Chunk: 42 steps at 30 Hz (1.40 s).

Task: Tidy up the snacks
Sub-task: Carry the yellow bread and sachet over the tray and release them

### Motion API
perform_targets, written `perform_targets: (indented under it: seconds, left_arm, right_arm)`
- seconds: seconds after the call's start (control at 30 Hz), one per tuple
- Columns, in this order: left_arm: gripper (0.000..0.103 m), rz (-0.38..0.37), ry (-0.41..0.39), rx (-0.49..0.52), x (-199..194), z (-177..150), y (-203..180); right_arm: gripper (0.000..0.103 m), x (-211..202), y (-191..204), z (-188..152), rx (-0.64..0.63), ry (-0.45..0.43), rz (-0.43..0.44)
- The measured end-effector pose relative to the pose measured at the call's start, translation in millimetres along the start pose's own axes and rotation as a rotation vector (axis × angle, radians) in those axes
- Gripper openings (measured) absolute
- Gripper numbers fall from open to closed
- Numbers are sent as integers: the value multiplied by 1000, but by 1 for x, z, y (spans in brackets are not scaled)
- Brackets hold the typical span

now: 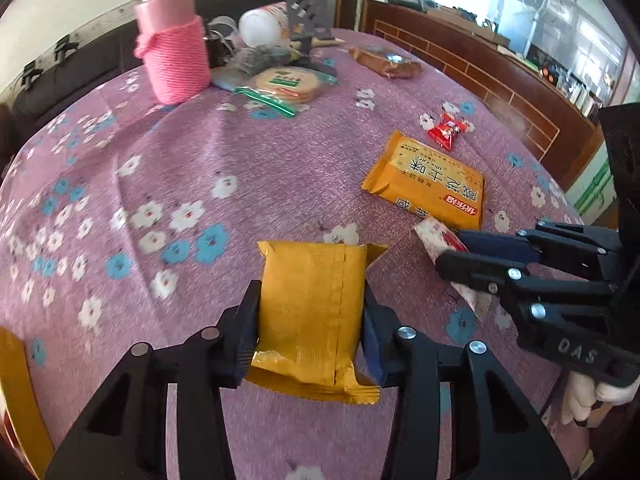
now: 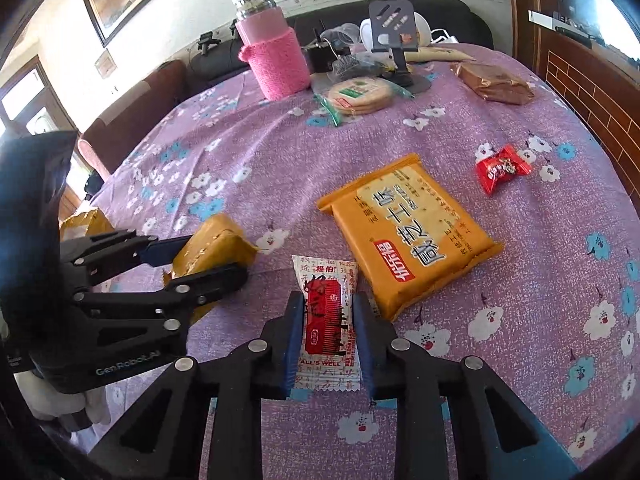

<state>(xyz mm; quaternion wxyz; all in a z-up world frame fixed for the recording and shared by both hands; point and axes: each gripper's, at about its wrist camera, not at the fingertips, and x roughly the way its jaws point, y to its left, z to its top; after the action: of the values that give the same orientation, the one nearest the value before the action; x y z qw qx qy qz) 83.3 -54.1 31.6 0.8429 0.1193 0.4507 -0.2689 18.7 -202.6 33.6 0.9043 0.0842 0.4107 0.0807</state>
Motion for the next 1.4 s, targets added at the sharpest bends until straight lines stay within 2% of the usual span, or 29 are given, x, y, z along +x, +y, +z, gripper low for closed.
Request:
perform_targets:
  seconds: [0.17,0.3,0.37,0.5,0.67,0.87,1.03,1.2,1.4]
  left_arm:
    - [42,6,-62,-98,-47,-28,20]
    - [42,40,-150,-199,-106,-55,43]
    - [42,77,-198,-238,-136,-75,53]
    - [42,103,-270,-345,-179,-118,74]
    - [43,152,-316,-500,-214,-172,109]
    - [43,301,-314,-644,-231,-217,144]
    - [43,359,-279,-748,-228,-248,170]
    - [43,407,-246,-788,-220,-263,189]
    - [44,438,-224,-788,-208,-270,200]
  right_arm:
    - [26,-11,14,-2,-49,-95,51]
    - [26,-15,21,-6,-49,-146,28]
    - [26,-17,25,-6,-53,-156,25]
    - [25,-22,36,-10,-63,-163,50]
    - [25,-33,72,-21,-57,-120,180]
    - [25,-46,174,-27,-227,-77,320]
    - [25,-40,251,-39,-325,-12,412]
    - [24,-20,307,-47,-381,49,425]
    - [24,21,343,-52,-366,154,440]
